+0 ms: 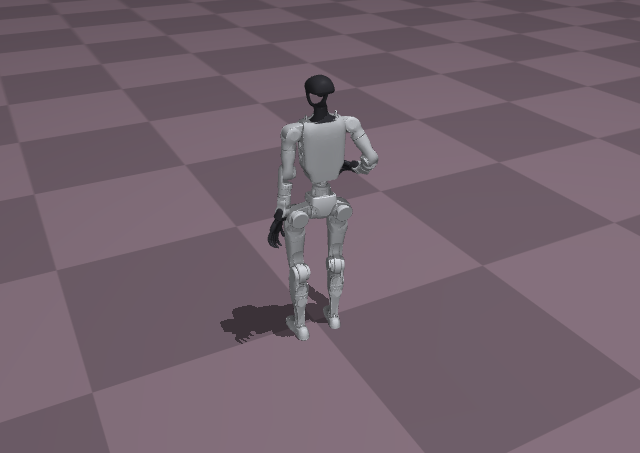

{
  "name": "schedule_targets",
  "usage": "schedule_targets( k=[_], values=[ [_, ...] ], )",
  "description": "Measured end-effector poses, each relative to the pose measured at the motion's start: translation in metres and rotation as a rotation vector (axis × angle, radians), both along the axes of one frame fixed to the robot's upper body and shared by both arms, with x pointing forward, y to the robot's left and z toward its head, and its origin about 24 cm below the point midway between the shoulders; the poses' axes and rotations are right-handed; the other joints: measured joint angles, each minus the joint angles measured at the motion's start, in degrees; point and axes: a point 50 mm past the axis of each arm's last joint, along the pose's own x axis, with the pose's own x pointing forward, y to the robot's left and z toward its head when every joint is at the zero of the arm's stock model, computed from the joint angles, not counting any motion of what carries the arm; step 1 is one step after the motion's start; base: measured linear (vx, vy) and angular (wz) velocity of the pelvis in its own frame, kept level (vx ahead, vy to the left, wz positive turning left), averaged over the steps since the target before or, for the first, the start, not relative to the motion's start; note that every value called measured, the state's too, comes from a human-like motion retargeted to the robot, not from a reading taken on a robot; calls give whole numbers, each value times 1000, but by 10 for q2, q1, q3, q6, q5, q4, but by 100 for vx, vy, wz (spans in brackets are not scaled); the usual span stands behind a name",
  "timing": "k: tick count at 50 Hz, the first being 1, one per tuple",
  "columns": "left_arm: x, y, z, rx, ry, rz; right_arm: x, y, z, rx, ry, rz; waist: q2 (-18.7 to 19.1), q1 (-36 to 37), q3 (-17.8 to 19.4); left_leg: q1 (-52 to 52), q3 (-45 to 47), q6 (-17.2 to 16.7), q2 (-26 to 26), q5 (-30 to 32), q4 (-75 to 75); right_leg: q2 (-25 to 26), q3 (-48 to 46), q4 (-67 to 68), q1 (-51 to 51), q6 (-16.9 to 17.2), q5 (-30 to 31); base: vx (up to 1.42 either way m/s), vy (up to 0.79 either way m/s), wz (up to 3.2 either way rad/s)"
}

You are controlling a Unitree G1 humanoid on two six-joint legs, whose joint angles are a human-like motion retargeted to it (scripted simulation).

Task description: Upper body actions

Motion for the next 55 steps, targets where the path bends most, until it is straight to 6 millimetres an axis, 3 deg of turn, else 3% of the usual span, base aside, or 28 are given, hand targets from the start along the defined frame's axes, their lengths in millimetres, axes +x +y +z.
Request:
schedule_targets(
  k=[7, 19, 24, 30, 38, 44, 51, 55],
  values=[
    [5, 0, 0, -1, -14, -10, -37, 1, -36, -64, 166, -34, 2, -3, -2, 2, 8, 0, 2, -2, 0, 3, 12, 1, -4, 0, 3, 0, -1, -5],
    [12, -9, -3, -34, -33, -14, -70, 28, -95, -228, 342, -238, 7, -13, -4, 6, 16, 0, 4, -5, -1, 7, 24, 0, -8, -1, 8, 0, 0, 0],
    [13, -12, -3, -46, -39, -29, -74, 27, -96, -182, 379, -274, 6, -12, -4, 7, 15, 0, 3, -4, -2, 6, 20, -1, -6, -1, 7, 0, 0, 0],
    [13, -14, -4, -53, -36, -29, -75, 8, -87, -222, 343, -253, 4, -8, -3, 7, 10, 1, 1, -4, -1, 3, 13, -2, -1, -1, 6, 0, 0, 0],
    [4, -9, -2, -35, -11, -19, -86, -14, -83, -222, 384, -391, 3, -4, -5, 5, 4, 1, -2, -3, 0, 1, 5, -3, 2, -1, 3, 0, 0, 0],
    [-3, -4, -1, -14, 17, -1, -101, -6, -105, -199, 630, -427, 5, -5, -5, 2, 3, 1, -1, -2, 0, 1, 4, -3, 0, -1, 3, 0, 0, 0],
    [-5, -3, 0, -10, 19, 2, -138, 25, -131, -44, 1067, -462, 6, -2, 4, 8, 1, 1, -2, -1, 1, 1, 2, -2, 5, -2, 3, 0, 0, 0],
    [-6, -4, 0, -12, 17, -13, -151, 36, -135, 0, 1169, -467, 3, 17, 6, 15, 19, 2, -4, -2, -3, 57, 9, -10, 3, -59, 4, 2, 1, -33]
  ],
)
